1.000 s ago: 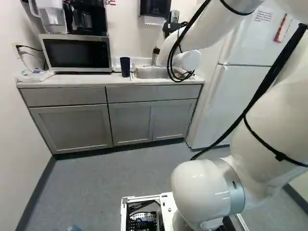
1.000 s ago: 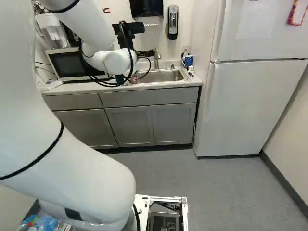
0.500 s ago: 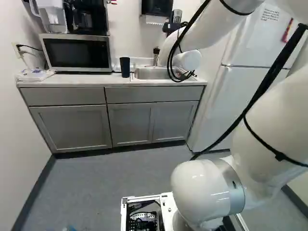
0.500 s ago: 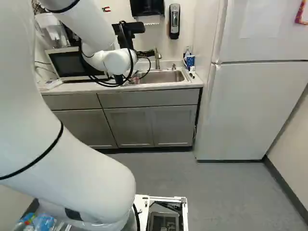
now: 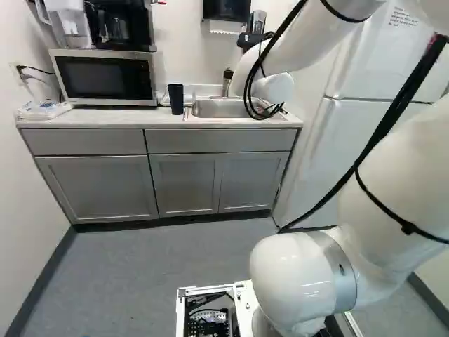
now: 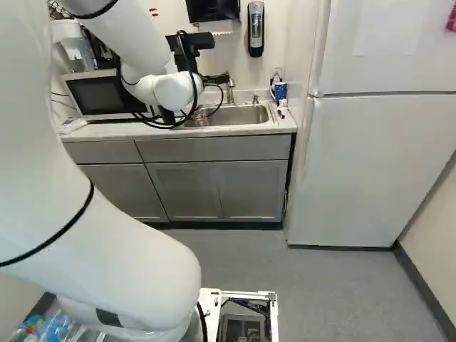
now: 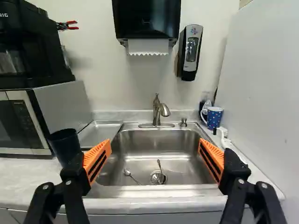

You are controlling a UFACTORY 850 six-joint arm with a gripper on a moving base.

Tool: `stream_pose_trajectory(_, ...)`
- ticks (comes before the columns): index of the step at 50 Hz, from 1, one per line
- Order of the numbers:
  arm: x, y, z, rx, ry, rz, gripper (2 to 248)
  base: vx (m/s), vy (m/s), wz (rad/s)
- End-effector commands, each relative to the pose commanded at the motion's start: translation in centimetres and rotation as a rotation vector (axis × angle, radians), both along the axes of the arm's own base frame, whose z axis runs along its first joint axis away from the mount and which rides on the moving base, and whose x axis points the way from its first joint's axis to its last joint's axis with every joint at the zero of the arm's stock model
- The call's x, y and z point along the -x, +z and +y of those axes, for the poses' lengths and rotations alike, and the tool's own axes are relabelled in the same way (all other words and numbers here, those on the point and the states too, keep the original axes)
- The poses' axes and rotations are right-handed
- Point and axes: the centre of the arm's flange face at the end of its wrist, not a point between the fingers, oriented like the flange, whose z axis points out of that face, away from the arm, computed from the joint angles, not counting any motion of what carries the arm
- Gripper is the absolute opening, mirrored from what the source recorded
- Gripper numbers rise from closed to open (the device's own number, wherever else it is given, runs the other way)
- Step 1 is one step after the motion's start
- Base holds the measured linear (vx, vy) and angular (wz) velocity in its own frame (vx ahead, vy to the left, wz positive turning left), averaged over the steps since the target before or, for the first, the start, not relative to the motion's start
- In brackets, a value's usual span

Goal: Rinse the cup and place it in the tray

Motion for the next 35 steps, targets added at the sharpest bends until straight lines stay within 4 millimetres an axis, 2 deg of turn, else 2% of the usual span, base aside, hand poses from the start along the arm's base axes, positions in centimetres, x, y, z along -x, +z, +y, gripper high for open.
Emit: stream_pose_trajectory(35, 0.00, 0.00, 0.00, 0.000, 0.000, 0.000, 247, 0.099, -0.118, 0.183)
